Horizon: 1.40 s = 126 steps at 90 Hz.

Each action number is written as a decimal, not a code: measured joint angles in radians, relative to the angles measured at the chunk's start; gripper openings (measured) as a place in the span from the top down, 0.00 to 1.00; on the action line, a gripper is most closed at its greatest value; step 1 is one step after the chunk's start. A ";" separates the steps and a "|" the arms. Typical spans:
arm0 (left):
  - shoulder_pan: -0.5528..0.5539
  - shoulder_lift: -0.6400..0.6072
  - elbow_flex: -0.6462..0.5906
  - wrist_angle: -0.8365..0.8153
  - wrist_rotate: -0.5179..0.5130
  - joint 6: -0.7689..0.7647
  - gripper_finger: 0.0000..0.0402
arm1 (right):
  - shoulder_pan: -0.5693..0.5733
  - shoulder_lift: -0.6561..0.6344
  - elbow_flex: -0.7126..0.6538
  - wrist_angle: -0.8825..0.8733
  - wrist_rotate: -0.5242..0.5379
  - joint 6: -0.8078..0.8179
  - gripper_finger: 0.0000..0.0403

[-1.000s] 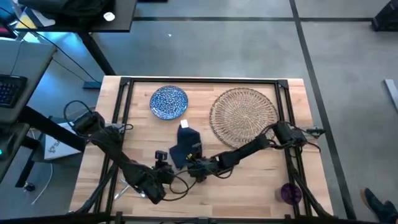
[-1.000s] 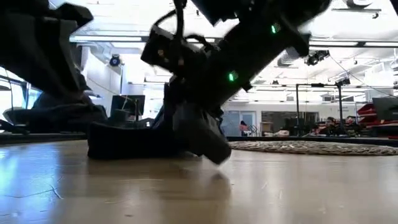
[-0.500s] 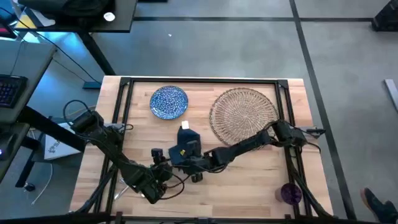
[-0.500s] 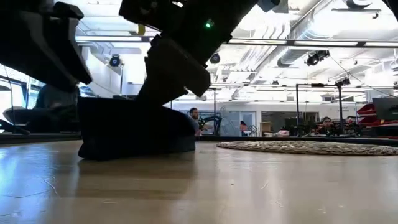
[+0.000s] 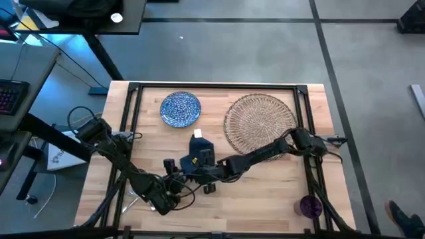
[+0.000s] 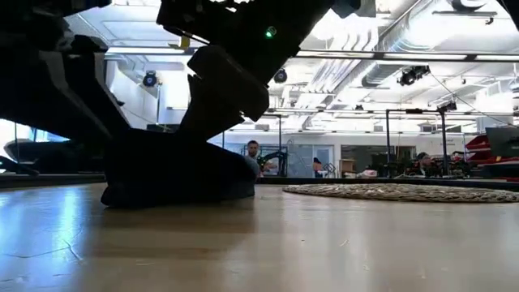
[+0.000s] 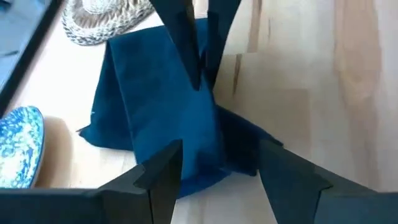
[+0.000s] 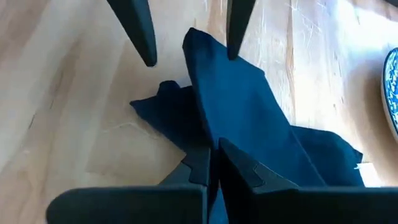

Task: Set table place
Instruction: Fold the blue table napkin

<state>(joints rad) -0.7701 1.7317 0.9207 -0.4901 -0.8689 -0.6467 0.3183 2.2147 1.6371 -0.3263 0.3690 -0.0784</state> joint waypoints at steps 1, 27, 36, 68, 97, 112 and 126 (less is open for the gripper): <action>0.002 0.000 -0.004 0.005 -0.001 0.003 0.54 | 0.000 0.000 0.000 0.000 0.000 0.000 1.00; 0.059 0.000 -0.078 0.117 -0.008 0.034 0.54 | 0.000 0.000 0.000 0.001 -0.001 0.004 1.00; 0.074 0.000 -0.080 0.128 0.000 0.039 0.54 | 0.000 0.000 0.000 0.002 -0.003 0.004 1.00; 0.131 -0.002 -0.077 0.118 0.110 0.065 0.93 | 0.000 -0.001 0.000 0.014 -0.004 0.004 1.00; 0.164 -0.120 0.027 -0.075 0.124 0.057 1.00 | 0.001 -0.054 0.000 -0.001 0.033 0.014 0.91; 0.195 -0.224 0.045 -0.128 0.118 0.063 1.00 | 0.000 -0.123 0.000 -0.066 0.095 0.037 0.71; 0.216 -0.297 0.045 -0.132 0.110 0.083 1.00 | 0.006 -0.181 0.000 -0.146 0.133 0.088 0.53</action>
<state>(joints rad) -0.5540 1.4351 0.9661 -0.6216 -0.7592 -0.5639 0.3244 2.0338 1.6375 -0.4722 0.5022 0.0100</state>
